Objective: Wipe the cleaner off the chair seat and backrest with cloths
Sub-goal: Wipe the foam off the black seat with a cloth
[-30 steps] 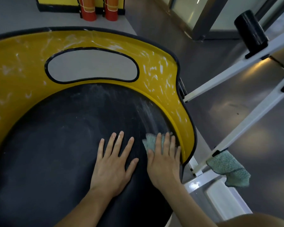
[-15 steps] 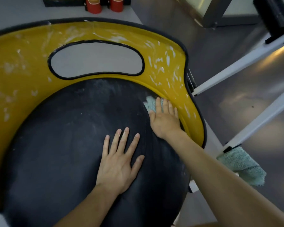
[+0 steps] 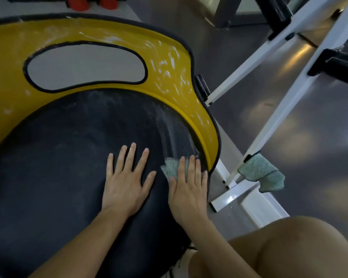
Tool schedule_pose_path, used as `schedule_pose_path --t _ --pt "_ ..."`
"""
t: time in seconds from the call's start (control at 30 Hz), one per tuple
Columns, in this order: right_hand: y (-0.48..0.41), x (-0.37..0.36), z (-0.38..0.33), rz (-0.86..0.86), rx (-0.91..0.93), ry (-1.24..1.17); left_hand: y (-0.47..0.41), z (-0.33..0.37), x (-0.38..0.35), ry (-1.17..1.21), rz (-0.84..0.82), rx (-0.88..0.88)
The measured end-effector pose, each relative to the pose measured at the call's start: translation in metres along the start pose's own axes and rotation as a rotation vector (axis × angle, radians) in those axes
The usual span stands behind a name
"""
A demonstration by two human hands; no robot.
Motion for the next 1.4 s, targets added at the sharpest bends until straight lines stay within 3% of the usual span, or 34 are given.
schedule_pose_path --t 0.33,0.63,0.77,1.07,1.4 --pt "-0.102 0.016 -0.003 -0.14 0.074 -0.002 0.0 0.001 0.001 -0.001 0.019 -0.013" --pt "0.006 0.011 0.004 -0.072 -0.018 -0.027 0.001 -0.001 0.001 0.009 0.042 -0.018" --pt "-0.016 0.009 0.004 -0.038 -0.039 -0.005 0.001 0.0 0.001 0.014 0.044 -0.02" --pt "-0.098 0.015 0.007 -0.142 0.013 -0.028 0.0 0.0 0.001 0.011 0.027 -0.011" --pt "-0.019 0.009 0.016 -0.108 -0.029 -0.033 0.001 0.0 0.002 0.047 -0.004 -0.001"
Point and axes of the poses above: each hand's wrist, its own y-axis away from the middle knuckle, its own x-axis out of the back of the hand, z = x × y, the point moved 6 cm from there along -y, towards the middle knuckle, and after that the axes turned 1 degree about -x, right-handed, at the moved point
